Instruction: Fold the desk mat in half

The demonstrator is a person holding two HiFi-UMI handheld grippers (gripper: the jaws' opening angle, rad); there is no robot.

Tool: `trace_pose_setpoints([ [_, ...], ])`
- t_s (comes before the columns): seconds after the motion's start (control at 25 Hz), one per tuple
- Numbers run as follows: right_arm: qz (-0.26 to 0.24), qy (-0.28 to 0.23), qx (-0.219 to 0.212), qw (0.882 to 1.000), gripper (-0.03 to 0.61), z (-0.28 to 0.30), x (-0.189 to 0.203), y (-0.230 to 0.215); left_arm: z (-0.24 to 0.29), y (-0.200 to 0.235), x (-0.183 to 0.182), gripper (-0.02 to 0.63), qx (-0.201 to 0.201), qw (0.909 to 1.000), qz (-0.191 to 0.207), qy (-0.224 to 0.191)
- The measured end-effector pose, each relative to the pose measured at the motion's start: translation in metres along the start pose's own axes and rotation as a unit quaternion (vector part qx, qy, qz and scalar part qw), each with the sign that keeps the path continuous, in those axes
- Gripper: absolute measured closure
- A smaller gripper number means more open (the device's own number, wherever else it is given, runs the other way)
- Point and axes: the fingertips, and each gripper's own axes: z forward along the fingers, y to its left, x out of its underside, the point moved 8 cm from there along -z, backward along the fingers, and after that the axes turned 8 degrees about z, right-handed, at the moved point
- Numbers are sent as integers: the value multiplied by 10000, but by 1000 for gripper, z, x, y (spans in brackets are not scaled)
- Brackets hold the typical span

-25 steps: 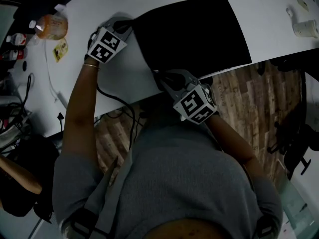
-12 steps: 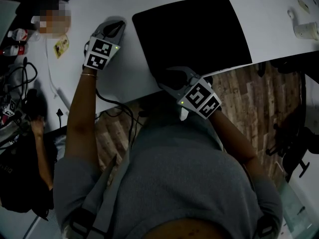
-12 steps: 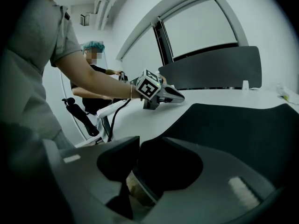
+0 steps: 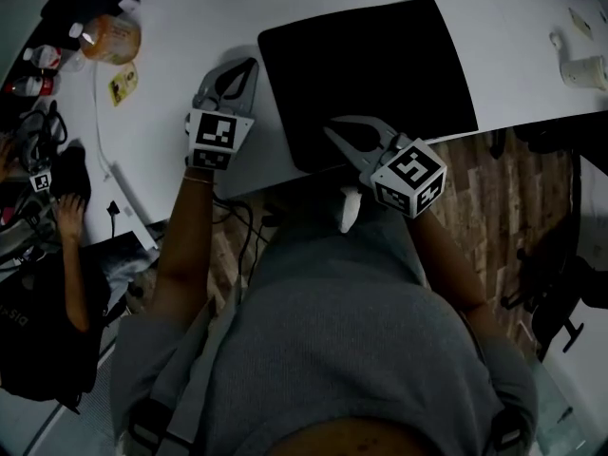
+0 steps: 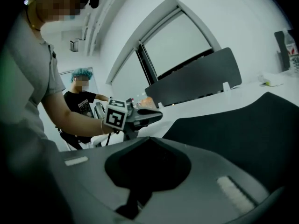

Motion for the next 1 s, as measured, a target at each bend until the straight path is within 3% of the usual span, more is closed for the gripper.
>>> trace_pose_setpoints([
  [0.16,42,-508,265,9983,577,-17,-21,-19,-11,-20,-33,612,-421,9985,-213,-275],
  [0.28,-26,-722,306,9969,577,-30,-36,-29,-20,-28,-61,612,-743,9928,-684,-639],
  [0.56,-538,-1185,273,9911,577,-63,-82,-31,-43,-38,-111,612,-1480,9590,-1922,-1468],
  [0.72,-861,-1410,121,9862,577,-83,-108,-25,-50,-52,-142,612,-1720,9511,-2012,-1589],
  [1.0,-1249,-1674,-180,9778,577,-121,-136,-28,-47,-89,-186,613,-1944,9495,-1750,-1731],
])
